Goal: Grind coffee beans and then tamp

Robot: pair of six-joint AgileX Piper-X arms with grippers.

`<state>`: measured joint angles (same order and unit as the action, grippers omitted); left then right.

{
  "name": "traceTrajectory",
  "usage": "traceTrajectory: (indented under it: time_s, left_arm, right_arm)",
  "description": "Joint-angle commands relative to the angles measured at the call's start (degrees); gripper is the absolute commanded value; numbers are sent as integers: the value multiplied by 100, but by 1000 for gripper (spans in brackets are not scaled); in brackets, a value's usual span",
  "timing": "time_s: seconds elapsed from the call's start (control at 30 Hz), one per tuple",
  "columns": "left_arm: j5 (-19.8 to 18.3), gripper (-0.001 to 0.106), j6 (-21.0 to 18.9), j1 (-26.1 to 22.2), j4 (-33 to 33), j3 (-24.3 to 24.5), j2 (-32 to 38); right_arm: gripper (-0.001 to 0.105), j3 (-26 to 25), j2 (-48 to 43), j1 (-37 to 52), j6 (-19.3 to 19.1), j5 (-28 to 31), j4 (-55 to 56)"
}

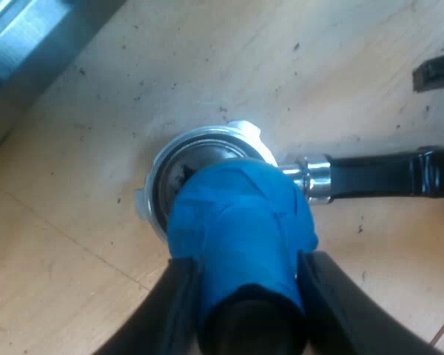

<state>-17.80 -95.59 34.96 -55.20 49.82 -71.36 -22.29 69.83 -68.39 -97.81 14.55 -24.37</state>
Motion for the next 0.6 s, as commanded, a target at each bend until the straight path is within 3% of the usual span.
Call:
traceTrajectory:
  time_s: [0.03, 0.6]
  left_arm:
    - [-50, 0, 36, 19, 87, 49, 5]
    - [-6, 0, 36, 19, 259, 49, -309]
  right_arm:
    - [77, -1, 0, 11, -4, -33, -27]
    - [77, -1, 0, 11, -4, -33, -27]
